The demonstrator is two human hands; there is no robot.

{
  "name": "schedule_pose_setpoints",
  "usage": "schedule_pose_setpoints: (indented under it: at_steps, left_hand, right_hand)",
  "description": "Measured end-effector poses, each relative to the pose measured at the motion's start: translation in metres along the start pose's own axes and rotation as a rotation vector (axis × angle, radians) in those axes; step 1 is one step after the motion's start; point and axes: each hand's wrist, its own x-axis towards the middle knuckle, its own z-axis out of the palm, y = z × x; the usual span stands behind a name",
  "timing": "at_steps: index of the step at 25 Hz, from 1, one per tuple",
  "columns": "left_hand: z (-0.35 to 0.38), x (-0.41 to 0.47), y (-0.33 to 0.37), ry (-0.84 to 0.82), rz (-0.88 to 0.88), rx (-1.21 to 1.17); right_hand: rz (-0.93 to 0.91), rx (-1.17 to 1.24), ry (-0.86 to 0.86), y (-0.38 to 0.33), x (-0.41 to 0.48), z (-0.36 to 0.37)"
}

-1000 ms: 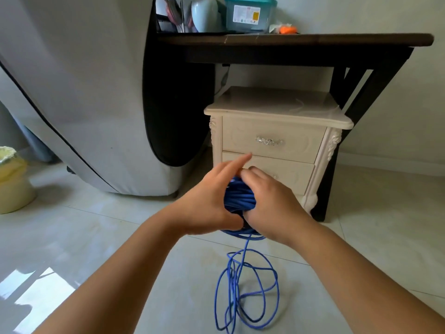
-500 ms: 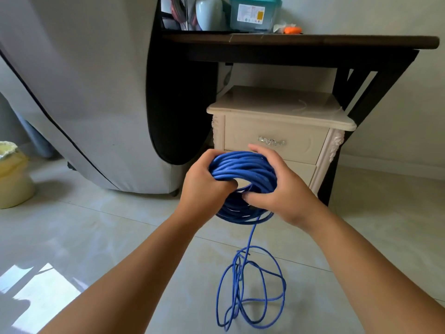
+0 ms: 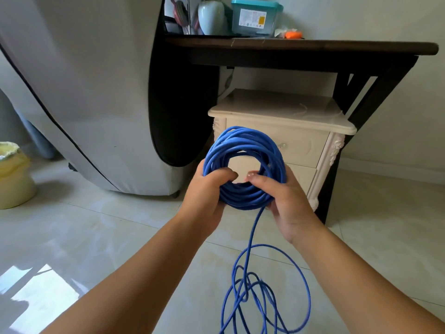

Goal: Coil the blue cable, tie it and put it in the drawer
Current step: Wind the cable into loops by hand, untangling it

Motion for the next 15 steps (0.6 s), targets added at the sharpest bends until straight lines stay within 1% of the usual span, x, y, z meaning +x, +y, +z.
schedule_pose_setpoints:
  at_steps: [1, 2, 4, 6, 8, 10, 11, 12, 13, 14, 15]
  left_hand:
    - [0.001, -0.001, -0.003, -0.039, -0.026, 0.005]
    - [0.001, -0.003, -0.005, -0.069, -0.042, 0.059]
    - [-0.001, -0.007, -0.006, -0.110, -0.078, 0.250]
    - [-0.005, -0.008, -0.001, -0.163, -0.145, 0.384]
    - [-0.013, -0.005, 0.003, -0.206, -0.144, 0.447]
    - [-0.019, -0.001, 0.006, -0.188, -0.040, 0.544]
    - [-0.020, -0.001, 0.006, -0.189, 0.048, 0.661]
    - [-0.020, 0.000, 0.006, -0.207, 0.162, 0.827]
    - [-0.021, 0.000, 0.005, -0.238, 0.286, 1.004]
    - [-0.023, 0.000, 0.004, -0.272, 0.384, 1.129]
    - [-0.025, 0.001, 0.003, -0.298, 0.414, 1.189]
  right_hand:
    - [0.005, 0.005, 0.059, 0.000, 0.003, -0.001]
    - [0.017, 0.000, 0.118, 0.001, 0.004, -0.003]
    - [0.031, -0.031, 0.208, 0.001, 0.005, -0.004]
    - [0.009, -0.088, 0.261, -0.002, 0.004, -0.005]
    - [-0.060, -0.204, 0.271, -0.006, 0.001, -0.006]
    - [-0.137, -0.424, 0.240, -0.010, -0.003, -0.005]
    - [-0.173, -0.545, 0.214, -0.010, -0.005, -0.004]
    - [-0.214, -0.659, 0.170, -0.011, -0.007, -0.003]
    - [-0.253, -0.764, 0.115, -0.011, -0.008, -0.002]
    - [-0.287, -0.847, 0.062, -0.012, -0.009, 0.000]
    - [-0.313, -0.910, 0.027, -0.014, -0.010, 0.001]
